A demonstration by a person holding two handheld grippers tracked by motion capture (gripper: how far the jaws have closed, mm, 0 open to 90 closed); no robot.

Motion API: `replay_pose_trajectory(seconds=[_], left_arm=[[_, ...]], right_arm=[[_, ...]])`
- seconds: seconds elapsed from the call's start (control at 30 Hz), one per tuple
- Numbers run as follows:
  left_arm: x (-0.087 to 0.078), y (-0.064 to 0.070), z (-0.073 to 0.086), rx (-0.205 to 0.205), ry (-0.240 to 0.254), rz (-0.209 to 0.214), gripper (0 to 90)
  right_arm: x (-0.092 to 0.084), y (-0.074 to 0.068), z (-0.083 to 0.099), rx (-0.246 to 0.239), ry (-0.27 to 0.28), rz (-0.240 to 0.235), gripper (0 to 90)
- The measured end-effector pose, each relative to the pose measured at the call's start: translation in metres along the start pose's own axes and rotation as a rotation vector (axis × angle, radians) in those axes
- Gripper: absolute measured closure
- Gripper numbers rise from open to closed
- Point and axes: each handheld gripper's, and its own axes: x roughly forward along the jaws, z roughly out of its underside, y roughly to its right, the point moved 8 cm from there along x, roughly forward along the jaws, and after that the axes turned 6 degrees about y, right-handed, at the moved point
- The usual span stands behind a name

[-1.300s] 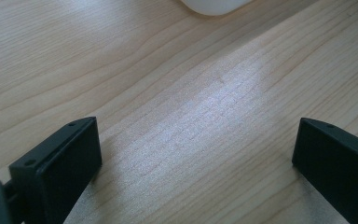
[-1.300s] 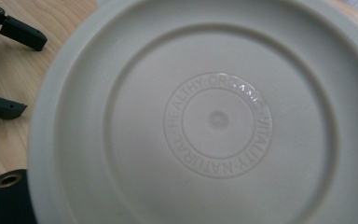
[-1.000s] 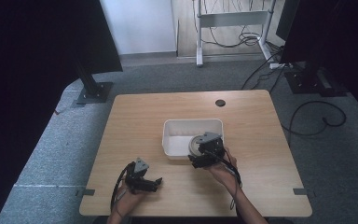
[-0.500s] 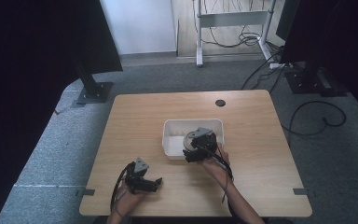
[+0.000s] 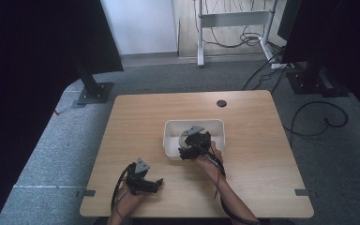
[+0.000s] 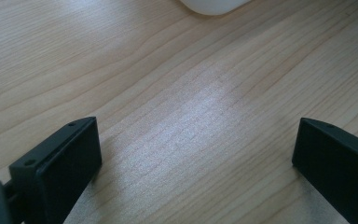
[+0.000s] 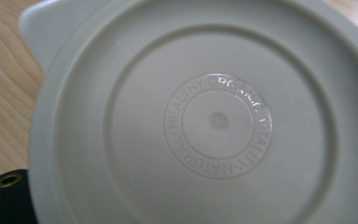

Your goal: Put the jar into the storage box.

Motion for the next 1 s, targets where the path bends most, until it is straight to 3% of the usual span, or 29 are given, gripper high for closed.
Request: replay_pose_trajectory(seconds=[0.57, 0.77, 0.87, 1.0], left_arm=[[0.0, 0.0, 0.0, 0.001, 0.0, 0.002, 0.9], [0.0, 0.0, 0.0, 0.001, 0.0, 0.002, 0.9], [0.0, 0.0, 0.0, 0.001, 0.0, 0.002, 0.9], [0.0, 0.0, 0.0, 0.001, 0.0, 0.002, 1.0]], right_arm=[[0.031, -0.01, 0.004, 0.002, -0.061, -0.008, 9.2], [0.032, -0.009, 0.005, 0.023, -0.084, -0.029, 9.1], [0.032, -0.008, 0.006, 0.059, -0.092, -0.045, 9.1], [0.032, -0.008, 0.006, 0.059, -0.094, -0.05, 8.9]])
